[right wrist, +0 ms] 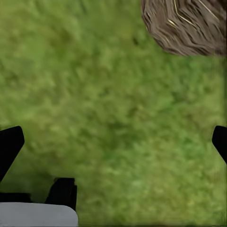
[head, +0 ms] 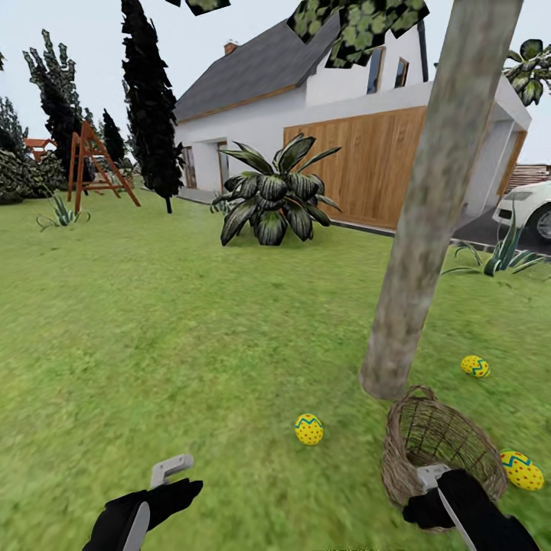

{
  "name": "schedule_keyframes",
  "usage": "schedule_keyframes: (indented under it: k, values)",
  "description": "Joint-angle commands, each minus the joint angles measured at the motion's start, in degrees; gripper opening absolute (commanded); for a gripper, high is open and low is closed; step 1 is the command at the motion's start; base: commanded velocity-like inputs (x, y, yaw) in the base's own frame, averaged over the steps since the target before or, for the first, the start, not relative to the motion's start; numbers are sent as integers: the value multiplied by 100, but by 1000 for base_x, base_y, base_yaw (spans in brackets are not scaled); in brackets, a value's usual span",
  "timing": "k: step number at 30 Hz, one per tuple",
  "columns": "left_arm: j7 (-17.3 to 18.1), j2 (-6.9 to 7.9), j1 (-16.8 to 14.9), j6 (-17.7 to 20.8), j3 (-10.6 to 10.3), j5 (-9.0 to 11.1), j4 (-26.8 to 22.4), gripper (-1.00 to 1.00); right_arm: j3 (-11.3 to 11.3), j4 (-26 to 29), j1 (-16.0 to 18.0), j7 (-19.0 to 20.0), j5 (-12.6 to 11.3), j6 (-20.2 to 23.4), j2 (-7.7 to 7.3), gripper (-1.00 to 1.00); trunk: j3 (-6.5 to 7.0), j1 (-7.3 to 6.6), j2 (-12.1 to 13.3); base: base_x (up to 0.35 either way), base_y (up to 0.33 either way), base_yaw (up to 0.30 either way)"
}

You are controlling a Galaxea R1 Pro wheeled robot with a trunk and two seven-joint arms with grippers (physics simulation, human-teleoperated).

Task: Take the three Easter eggs out of the wicker basket on the lawn in the garden, then place them on the lawn next to a single tree (choose any tree) so that all three eggs are next to the same tree and none are left in the basket.

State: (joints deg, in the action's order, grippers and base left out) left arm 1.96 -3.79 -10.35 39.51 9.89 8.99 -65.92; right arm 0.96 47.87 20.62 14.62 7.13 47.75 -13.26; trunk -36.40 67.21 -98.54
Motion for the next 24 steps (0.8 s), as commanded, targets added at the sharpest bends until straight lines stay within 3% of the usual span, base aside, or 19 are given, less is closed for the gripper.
schedule_keyframes:
  k: [1, 5, 12, 18, 22, 24]
  values:
    - [15, -2, -2, 36, 25, 19, -8, 100, 10, 1, 4, 39, 68, 20, 30, 100, 12, -23, 38, 0, 0, -289]
    - [13, 26, -2, 69, 60, 26, 74, 100, 2, -110, 5, 26, 83, 17, 112, 100, 84, -111, 199, 0, 0, -243]
    - [49, 73, -2, 219, 80, 30, 310, 100, 9, -274, 3, 25, 90, -4, 143, 100, 210, -265, 480, 0, 0, -41]
    - [58, 88, -2, 266, 85, 24, 1148, 100, 9, -453, 5, 32, 92, -28, 159, 100, 318, -396, 720, 0, 0, -1]
    - [53, 85, -2, 261, 83, 27, 1521, 100, 10, -1013, 3, 32, 88, -155, 172, 100, 389, -484, 881, 0, 0, 0]
    - [48, 82, -2, 266, 77, 25, 1663, 100, 10, -1348, 3, 36, 79, -551, 174, 100, 425, -528, 961, 0, 0, 0]
